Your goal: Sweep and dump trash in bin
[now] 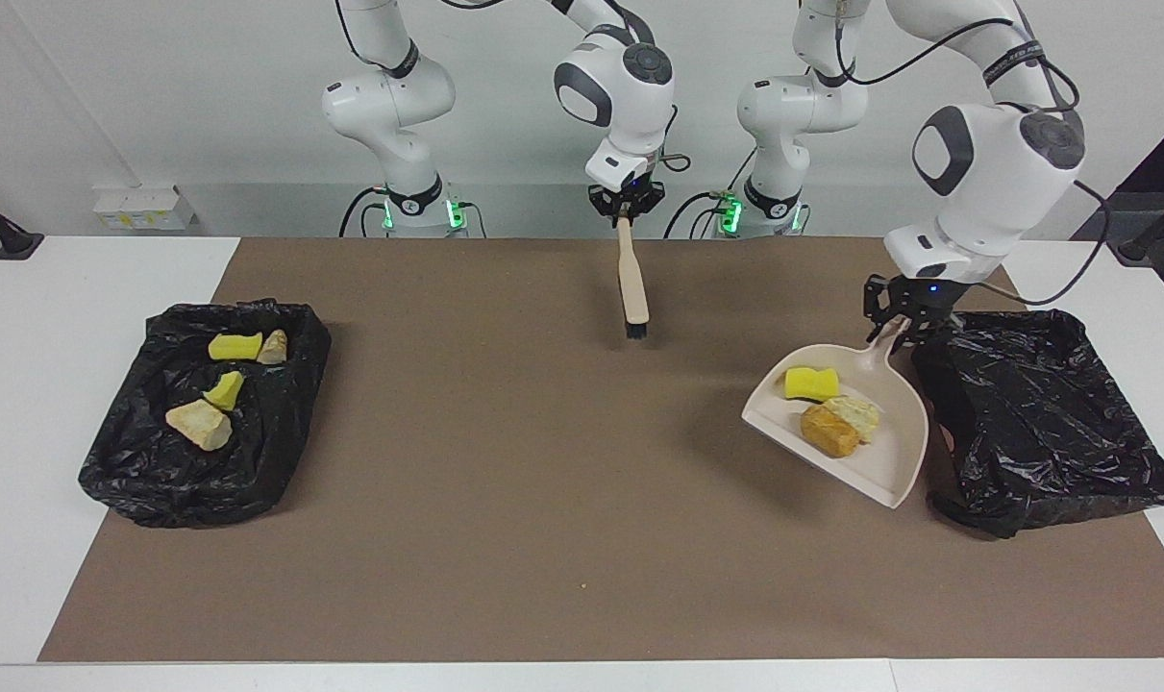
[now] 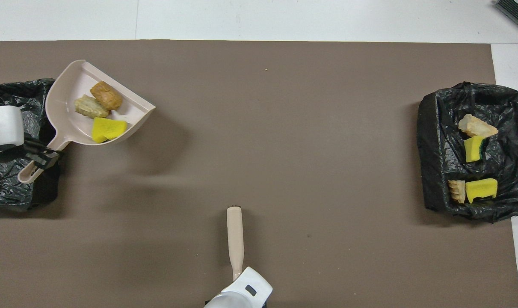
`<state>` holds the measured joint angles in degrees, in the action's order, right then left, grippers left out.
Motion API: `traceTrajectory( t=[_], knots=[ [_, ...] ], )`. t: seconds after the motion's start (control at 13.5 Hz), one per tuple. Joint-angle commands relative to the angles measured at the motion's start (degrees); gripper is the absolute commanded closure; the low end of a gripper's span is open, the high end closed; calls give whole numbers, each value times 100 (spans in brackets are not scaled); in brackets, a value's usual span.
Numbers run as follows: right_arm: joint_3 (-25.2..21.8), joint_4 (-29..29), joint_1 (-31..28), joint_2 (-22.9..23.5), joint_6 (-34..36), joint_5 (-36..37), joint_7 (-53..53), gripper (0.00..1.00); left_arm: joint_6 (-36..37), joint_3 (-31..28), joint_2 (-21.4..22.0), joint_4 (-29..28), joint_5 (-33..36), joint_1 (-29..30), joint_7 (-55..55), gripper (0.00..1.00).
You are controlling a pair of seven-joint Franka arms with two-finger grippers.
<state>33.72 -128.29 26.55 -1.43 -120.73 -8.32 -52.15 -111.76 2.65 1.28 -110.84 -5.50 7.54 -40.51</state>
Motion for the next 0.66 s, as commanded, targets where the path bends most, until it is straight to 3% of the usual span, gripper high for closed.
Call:
traceTrajectory(
  t=[0.0,0.22,0.37,0.59],
  knots=[
    [-32,-415,60,-235,-249,-144,-49,100,477,77,-328,692,-83,667,52,100],
    [-41,-477,61,-174,-293,-153,-40,100,594,69,-628,1266,57,1213,26,100],
    [-41,-486,61,-165,-346,-187,-58,100,602,69,-663,1327,905,1757,-279,100],
    [-41,-486,52,-138,-355,-460,38,99,664,69,-883,1775,2129,1909,-1282,100]
  ],
)
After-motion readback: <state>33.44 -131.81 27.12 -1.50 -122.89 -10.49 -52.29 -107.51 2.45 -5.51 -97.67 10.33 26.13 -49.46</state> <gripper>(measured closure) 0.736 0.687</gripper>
